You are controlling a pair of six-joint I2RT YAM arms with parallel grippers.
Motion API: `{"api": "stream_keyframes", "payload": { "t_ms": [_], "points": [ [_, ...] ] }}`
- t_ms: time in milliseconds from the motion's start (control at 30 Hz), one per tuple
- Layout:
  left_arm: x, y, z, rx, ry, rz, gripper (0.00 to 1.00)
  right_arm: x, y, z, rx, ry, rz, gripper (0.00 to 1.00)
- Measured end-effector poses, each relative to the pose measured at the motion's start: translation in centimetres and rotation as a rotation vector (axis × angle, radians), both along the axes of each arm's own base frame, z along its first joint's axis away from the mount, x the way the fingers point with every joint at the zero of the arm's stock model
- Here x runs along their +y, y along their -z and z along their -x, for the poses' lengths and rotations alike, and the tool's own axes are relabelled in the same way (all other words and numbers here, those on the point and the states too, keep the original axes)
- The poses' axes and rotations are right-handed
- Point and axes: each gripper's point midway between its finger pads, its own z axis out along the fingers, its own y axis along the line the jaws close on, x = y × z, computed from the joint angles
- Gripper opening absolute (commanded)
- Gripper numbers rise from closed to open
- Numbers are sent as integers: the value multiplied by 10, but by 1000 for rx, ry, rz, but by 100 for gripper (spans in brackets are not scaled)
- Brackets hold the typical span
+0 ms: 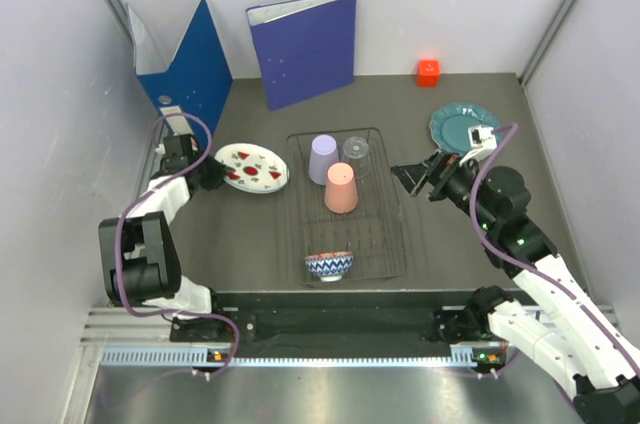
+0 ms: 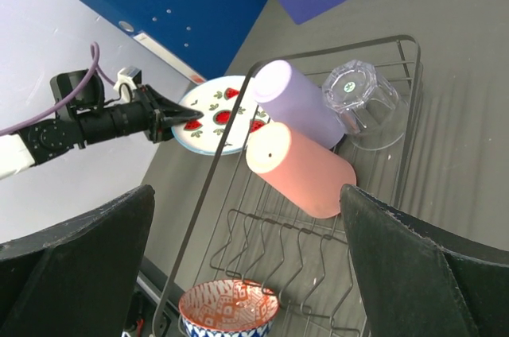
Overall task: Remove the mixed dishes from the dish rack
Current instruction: Place the plate at the center of the board.
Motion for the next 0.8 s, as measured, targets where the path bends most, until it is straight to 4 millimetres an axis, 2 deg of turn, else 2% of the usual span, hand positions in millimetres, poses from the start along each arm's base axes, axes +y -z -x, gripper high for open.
{"api": "stream_keyframes", "payload": {
  "t_ms": [167,333,400,500,633,800],
  "points": [
    [15,-1,4,25,-33,2,0,1,9,0,14,-6,4,100],
    [19,5,5,44,-38,22,1,2,11,0,17,-7,4,100],
    [19,7,5,51,-35,35,11,1,11,0,17,-7,5,100],
    [19,10,4,56,-31,52,17,1,11,0,17,-7,5,100],
    [20,12,4,60,-26,50,39,2,12,0,19,-7,6,100],
    [21,38,20,161,-27,24,51,3,13,-2,22,-7,7,100]
  ]
}}
